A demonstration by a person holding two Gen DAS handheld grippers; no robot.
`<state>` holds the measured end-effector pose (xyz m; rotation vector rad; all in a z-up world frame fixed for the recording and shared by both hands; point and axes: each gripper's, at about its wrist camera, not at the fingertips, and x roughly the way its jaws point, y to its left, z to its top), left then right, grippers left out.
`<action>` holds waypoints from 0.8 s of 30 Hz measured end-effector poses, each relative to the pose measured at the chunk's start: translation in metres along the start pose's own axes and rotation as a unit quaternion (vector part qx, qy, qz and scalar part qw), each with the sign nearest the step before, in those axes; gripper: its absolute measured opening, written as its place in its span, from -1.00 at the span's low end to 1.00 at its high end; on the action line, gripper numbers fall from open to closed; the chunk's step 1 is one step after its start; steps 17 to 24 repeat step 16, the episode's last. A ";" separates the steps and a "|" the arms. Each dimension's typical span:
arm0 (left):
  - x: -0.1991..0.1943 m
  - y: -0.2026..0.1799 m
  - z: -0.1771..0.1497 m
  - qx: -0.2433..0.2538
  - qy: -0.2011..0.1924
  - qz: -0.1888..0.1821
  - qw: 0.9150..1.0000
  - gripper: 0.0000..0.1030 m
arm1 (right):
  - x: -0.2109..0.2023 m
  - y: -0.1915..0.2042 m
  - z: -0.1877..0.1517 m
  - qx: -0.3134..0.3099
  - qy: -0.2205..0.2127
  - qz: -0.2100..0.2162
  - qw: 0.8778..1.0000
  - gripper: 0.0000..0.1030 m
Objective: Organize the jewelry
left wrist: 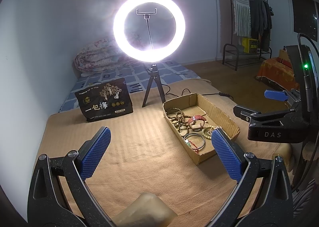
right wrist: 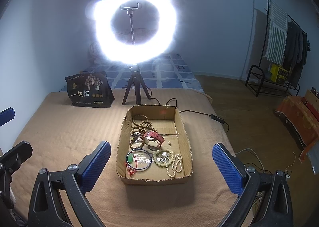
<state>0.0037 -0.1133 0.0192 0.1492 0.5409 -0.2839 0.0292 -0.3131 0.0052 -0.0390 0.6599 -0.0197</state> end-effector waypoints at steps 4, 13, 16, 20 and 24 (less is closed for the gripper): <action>-0.001 -0.001 0.001 0.000 -0.002 0.002 1.000 0.99 | 0.001 0.000 -0.001 -0.001 0.002 0.001 1.000 0.99; -0.003 0.002 0.001 -0.004 -0.003 0.006 1.000 0.99 | 0.002 0.001 -0.001 -0.006 0.005 0.001 1.000 0.99; -0.002 0.004 0.001 -0.008 -0.002 0.007 1.000 0.99 | 0.002 0.001 -0.002 -0.006 0.006 0.001 1.000 0.99; -0.002 0.004 0.001 -0.008 -0.002 0.007 1.000 0.99 | 0.002 0.001 -0.002 -0.006 0.006 0.001 1.000 0.99; -0.002 0.004 0.001 -0.008 -0.002 0.007 1.000 0.99 | 0.002 0.001 -0.002 -0.006 0.006 0.001 1.000 0.99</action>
